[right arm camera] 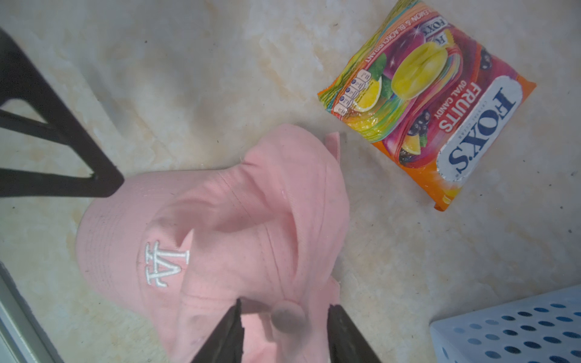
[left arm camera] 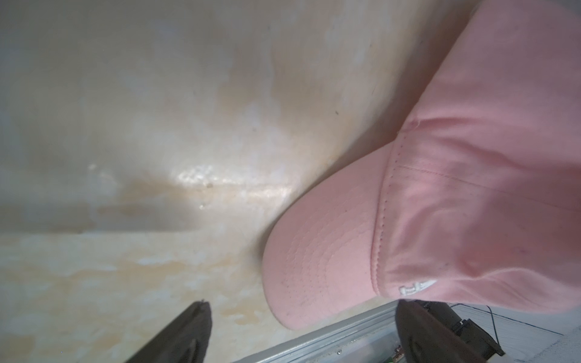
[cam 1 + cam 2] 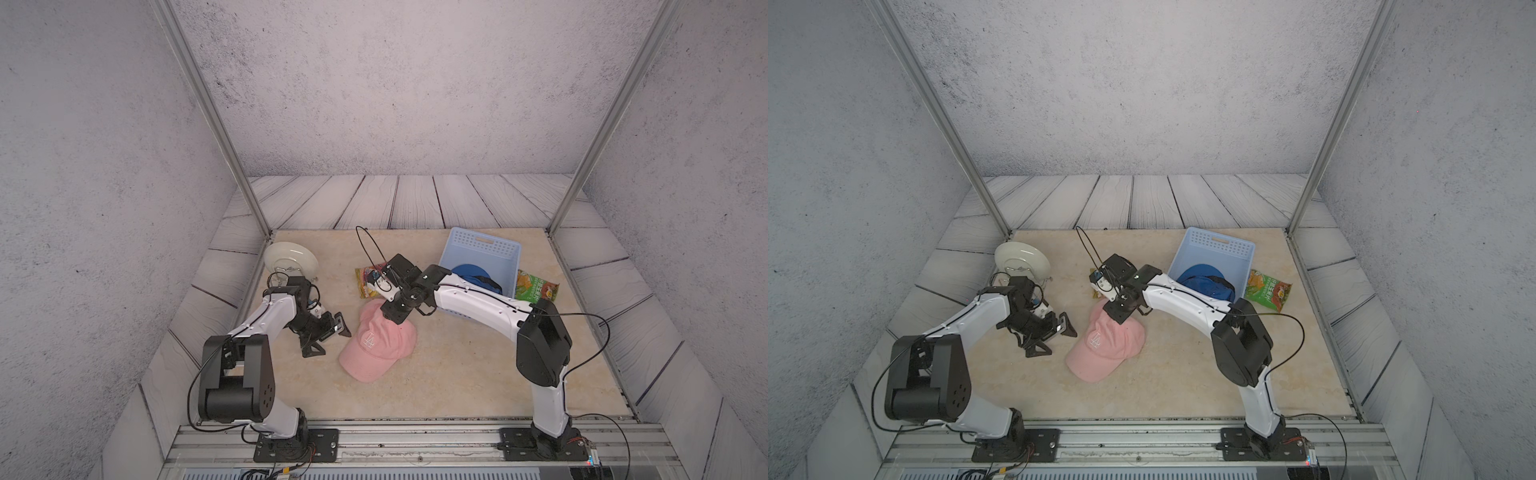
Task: Turn the baseball cap inside out
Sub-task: Place the baseball cap at the center of the board.
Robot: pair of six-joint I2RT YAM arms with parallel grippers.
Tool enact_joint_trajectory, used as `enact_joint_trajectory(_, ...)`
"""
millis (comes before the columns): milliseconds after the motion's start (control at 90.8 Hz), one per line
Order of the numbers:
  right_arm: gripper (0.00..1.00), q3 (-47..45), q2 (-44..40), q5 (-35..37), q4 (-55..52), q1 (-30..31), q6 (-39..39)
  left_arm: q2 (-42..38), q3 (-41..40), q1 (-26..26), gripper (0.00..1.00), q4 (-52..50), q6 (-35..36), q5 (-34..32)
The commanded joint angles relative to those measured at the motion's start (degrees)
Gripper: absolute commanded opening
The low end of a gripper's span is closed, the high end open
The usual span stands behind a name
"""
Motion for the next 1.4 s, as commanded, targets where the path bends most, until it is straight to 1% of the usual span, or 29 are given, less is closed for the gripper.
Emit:
enact_joint_trajectory(0, 0.43, 1.13, -3.05, 0.54, 0.59, -0.34, 0.96, -1.94, -3.31, 1.24, 0.9, -2.97, -2.21, 3.78)
enact_joint_trajectory(88, 0.37, 1.4, -3.12, 0.71, 0.51, -0.53, 0.91, -2.0, -4.98, 2.42, 0.84, -2.24, -3.16, 5.0)
enact_joint_trajectory(264, 0.29, 2.33, -3.46, 0.16, 0.88, -0.85, 0.1, 0.03, -8.39, 3.99, 0.81, 1.91, -5.03, 10.27)
enact_joint_trajectory(319, 0.27, 2.43, -3.17, -0.28, 0.97, -0.95, -0.06, 0.65, -9.72, 3.94, 0.79, 4.38, -5.9, 12.92)
enact_joint_trajectory(396, 0.26, 2.65, -2.6, -0.87, 0.85, -1.15, -0.1, 1.77, -11.18, 4.03, 0.72, 7.12, -7.07, 15.86)
enact_joint_trajectory(550, 0.26, 3.04, -1.67, -1.86, 0.12, -1.43, 0.07, 2.01, -12.34, 3.94, 0.61, 10.08, -8.41, 17.9)
enact_joint_trajectory(727, 0.27, 3.92, -0.33, -3.07, -0.64, -1.53, 0.46, 1.82, -12.31, 4.07, 0.53, 10.27, -8.07, 17.74)
enact_joint_trajectory(892, 0.28, 5.72, 1.42, -4.55, -2.14, -1.61, 0.67, 1.74, -11.17, 4.09, 0.51, 9.27, -7.02, 16.94)
enact_joint_trajectory(958, 0.32, 6.3, 1.78, -4.2, -2.84, -1.61, 0.71, 1.62, -10.82, 4.1, 0.5, 8.78, -6.73, 16.49)
enact_joint_trajectory(1079, 0.42, 5.8, 1.64, -1.77, -2.89, -1.61, 1.07, 1.64, -10.93, 4.24, 0.5, 8.72, -6.61, 16.33)
enact_joint_trajectory(1178, 0.46, 5.26, 1.65, -0.55, -2.89, -1.68, 1.05, 1.89, -10.94, 4.42, 0.5, 8.72, -6.42, 16.41)
enact_joint_trajectory(1288, 0.47, 4.77, 2.12, -0.9, -3.06, -1.86, 1.33, 1.82, -10.9, 4.53, 0.5, 8.45, -6.27, 16.18)
enact_joint_trajectory(1387, 0.43, 3.82, 2.34, -2.84, -2.67, -2.21, 1.84, 1.82, -10.85, 4.6, 0.5, 8.2, -6.05, 16.07)
